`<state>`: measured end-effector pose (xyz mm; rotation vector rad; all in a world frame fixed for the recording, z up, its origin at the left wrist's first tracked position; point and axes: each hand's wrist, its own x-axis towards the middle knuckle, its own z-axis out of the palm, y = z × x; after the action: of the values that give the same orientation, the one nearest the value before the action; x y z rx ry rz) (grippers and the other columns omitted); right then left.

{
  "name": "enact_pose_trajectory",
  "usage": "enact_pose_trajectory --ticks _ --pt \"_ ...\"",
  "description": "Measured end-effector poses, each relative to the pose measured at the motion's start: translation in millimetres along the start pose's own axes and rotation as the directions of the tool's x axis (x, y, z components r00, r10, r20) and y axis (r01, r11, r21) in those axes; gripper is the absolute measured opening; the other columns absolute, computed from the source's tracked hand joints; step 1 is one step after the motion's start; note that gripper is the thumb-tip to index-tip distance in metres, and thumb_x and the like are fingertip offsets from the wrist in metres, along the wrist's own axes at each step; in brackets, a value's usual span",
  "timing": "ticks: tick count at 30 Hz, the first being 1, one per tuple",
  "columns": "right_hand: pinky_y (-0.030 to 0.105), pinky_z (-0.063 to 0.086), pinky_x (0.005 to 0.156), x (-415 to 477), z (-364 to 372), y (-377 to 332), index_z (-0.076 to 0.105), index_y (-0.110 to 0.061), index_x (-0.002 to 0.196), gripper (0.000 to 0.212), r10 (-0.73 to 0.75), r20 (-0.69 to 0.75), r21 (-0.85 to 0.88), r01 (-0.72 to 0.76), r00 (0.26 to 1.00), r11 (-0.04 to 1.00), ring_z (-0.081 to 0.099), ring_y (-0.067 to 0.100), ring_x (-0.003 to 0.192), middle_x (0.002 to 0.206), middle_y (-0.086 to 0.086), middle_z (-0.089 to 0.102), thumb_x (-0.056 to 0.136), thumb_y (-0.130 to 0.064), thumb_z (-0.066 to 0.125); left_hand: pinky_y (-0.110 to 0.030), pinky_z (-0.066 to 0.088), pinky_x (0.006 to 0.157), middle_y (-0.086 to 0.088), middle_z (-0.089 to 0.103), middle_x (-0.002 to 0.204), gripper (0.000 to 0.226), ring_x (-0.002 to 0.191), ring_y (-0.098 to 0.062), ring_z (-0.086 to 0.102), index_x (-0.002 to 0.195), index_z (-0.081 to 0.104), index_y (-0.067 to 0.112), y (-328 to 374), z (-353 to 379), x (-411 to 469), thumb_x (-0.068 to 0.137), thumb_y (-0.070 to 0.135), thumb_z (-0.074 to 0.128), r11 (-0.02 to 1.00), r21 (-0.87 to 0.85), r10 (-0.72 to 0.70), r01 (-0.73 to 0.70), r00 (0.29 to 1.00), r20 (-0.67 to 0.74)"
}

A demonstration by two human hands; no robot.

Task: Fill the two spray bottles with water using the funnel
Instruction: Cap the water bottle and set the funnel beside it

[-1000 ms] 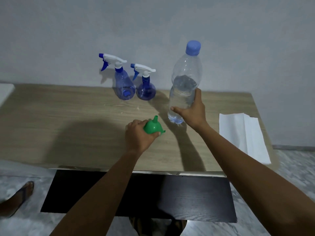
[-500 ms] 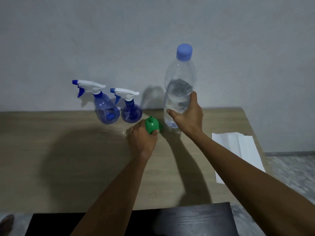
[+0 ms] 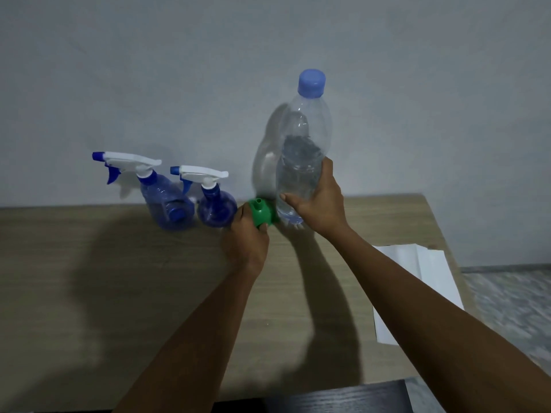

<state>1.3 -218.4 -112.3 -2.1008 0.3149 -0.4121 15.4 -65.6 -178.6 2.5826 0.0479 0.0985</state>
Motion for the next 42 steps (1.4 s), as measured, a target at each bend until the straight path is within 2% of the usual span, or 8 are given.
enact_pose_trajectory --ticks 11,18,21,24,29,32,37,42 --pt "0.039 0.054 0.099 2 2 5 0.029 -0.024 0.146 0.096 -0.002 0.029 0.009 0.002 1.0 1.0 0.057 0.021 0.125 0.142 -0.001 0.054 0.073 -0.04 0.089 -0.039 0.053 0.074 -0.011 0.068 0.113 0.043 0.099 -0.032 0.068 0.126 0.054 0.01 1 0 3 0.089 0.025 0.07 0.995 0.071 0.063 -0.069 0.995 0.079" --pt "0.033 0.053 0.094 0 2 5 0.026 -0.028 0.147 0.098 0.014 0.053 0.03 -0.016 0.998 0.999 0.056 0.018 0.123 0.142 -0.003 0.053 0.073 -0.041 0.089 -0.038 0.053 0.075 -0.01 0.069 0.109 0.04 0.097 -0.03 0.069 0.12 0.057 0.01 -3 -2 1 0.087 0.026 0.072 0.994 0.022 0.104 -0.106 0.992 0.072" --pt "0.033 0.053 0.094 -2 -4 6 0.024 -0.028 0.149 0.106 0.045 0.121 0.062 -0.053 0.992 0.997 0.054 0.019 0.126 0.145 -0.001 0.05 0.068 -0.044 0.09 -0.039 0.055 0.076 -0.01 0.069 0.11 0.047 0.097 -0.032 0.07 0.125 0.056 0.011 -4 -6 -11 0.084 0.026 0.074 0.989 0.01 0.145 -0.146 0.989 0.015" --pt "0.035 0.044 0.106 -18 -15 17 0.018 -0.027 0.158 0.114 0.132 0.136 0.033 -0.138 0.982 0.99 0.042 0.022 0.141 0.158 0.004 0.038 0.07 -0.048 0.088 -0.04 0.055 0.084 -0.01 0.07 0.122 0.062 0.106 -0.031 0.069 0.137 0.056 0.012 -7 -15 -35 0.081 0.025 0.079 0.981 -0.014 0.194 -0.194 0.981 -0.02" --pt "0.02 0.035 0.101 -86 -56 49 0.054 -0.022 0.141 0.061 0.21 -0.033 -0.094 -0.212 0.977 0.973 0.05 0.018 0.133 0.146 0.003 0.052 0.087 -0.033 0.078 -0.04 0.053 0.091 -0.009 0.071 0.123 0.055 0.106 -0.032 0.068 0.126 0.067 0.011 0 -5 -89 0.077 0.033 0.072 0.938 0.007 0.347 -0.347 0.937 0.043" --pt "0.023 0.039 0.099 -130 -90 69 0.065 -0.02 0.13 0.042 0.259 -0.16 -0.125 -0.279 0.953 0.952 0.056 0.021 0.126 0.136 0.002 0.062 0.091 -0.032 0.075 -0.04 0.051 0.098 0.0 0.067 0.133 0.054 0.118 -0.024 0.063 0.127 0.067 0.022 21 10 -123 0.079 0.044 0.062 0.912 -0.002 0.404 -0.409 0.899 0.168" --pt "0.042 0.049 0.095 -177 -142 93 0.07 -0.023 0.122 0.035 0.261 -0.293 -0.318 -0.351 0.92 0.881 0.055 0.029 0.118 0.126 0.005 0.068 0.09 -0.037 0.071 -0.041 0.046 0.108 0.005 0.059 0.142 0.052 0.13 -0.019 0.054 0.133 0.062 0.029 63 35 -168 0.086 0.05 0.061 0.886 -0.086 0.455 -0.456 0.818 0.351" --pt "0.04 0.049 0.086 -194 -166 114 0.073 -0.023 0.114 0.041 0.347 -0.323 -0.387 -0.458 0.88 0.8 0.058 0.027 0.108 0.11 0.003 0.07 0.084 -0.051 0.075 -0.042 0.045 0.108 0.006 0.056 0.146 0.056 0.134 -0.019 0.049 0.139 0.056 0.03 88 52 -192 0.088 0.052 0.062 0.855 -0.055 0.488 -0.516 0.764 0.423"
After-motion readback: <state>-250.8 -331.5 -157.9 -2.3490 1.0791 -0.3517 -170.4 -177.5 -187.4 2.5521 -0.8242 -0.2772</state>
